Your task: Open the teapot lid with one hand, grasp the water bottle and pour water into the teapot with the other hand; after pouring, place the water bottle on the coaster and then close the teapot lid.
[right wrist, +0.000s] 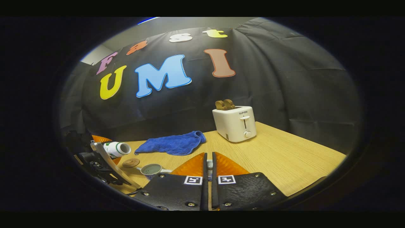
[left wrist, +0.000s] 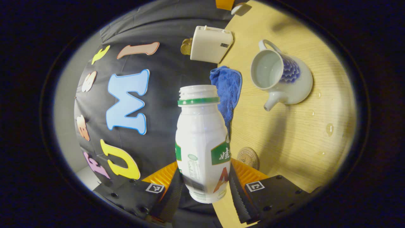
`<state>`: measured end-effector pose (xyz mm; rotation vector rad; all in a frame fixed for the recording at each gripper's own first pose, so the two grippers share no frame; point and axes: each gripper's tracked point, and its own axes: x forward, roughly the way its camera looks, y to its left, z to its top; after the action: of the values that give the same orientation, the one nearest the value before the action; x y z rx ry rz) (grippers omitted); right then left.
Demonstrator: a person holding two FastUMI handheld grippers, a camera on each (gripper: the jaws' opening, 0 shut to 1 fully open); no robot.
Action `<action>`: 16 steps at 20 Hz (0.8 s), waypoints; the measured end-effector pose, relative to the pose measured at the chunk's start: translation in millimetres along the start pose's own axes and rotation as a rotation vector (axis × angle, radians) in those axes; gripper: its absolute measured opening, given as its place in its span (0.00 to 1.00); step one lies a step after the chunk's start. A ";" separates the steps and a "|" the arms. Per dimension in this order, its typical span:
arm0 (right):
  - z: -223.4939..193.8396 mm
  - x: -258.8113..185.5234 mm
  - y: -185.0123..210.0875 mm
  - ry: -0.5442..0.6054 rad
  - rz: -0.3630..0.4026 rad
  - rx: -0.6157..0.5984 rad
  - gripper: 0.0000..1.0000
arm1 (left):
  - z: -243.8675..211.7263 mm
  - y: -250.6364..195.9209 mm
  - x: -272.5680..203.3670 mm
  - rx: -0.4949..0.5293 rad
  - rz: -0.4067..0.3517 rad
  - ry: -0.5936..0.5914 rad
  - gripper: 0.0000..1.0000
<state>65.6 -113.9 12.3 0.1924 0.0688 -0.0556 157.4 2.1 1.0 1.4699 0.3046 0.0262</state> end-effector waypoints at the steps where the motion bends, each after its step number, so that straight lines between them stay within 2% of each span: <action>1: 0.0 -0.6 -0.1 -0.001 0.000 0.001 0.04 | 0.7 0.4 1.0 0.013 0.002 -0.001 0.84; 2: 0.8 -1.1 0.2 -0.002 0.000 0.001 0.04 | 2.1 0.8 0.9 0.029 0.009 -0.001 0.84; 3: 0.6 -0.8 0.1 -0.002 0.000 0.000 0.04 | 3.0 2.4 -0.7 0.045 0.015 -0.002 0.79; 5: 0.5 -0.8 0.5 -0.002 0.002 0.001 0.04 | 5.9 5.1 -1.3 0.076 0.027 -0.008 0.79; 6: 1.2 -0.9 0.6 -0.002 0.002 0.001 0.04 | 6.9 5.8 -0.8 0.089 0.030 -0.012 0.84; 7: 0.9 -1.4 0.7 -0.002 0.002 0.001 0.04 | 8.9 6.6 -2.1 0.098 0.032 -0.015 0.84; 8: 1.6 -1.6 0.3 -0.003 0.003 0.003 0.04 | 10.5 6.8 -2.4 0.106 0.032 -0.018 0.79; 10: 1.8 -1.3 0.1 -0.003 0.003 0.004 0.04 | 11.6 8.8 -2.1 0.122 0.038 -0.022 0.78; 11: 1.2 -1.2 0.1 -0.002 0.003 0.005 0.04 | 12.3 9.4 -2.6 0.129 0.041 -0.023 0.84; 16: 1.9 -1.1 0.3 -0.001 0.008 0.009 0.04 | 13.7 13.7 -2.6 0.161 0.060 -0.025 0.84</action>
<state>64.6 -114.0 14.3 0.2014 0.0670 -0.0479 160.2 -10.3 15.9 1.6381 0.2469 0.0322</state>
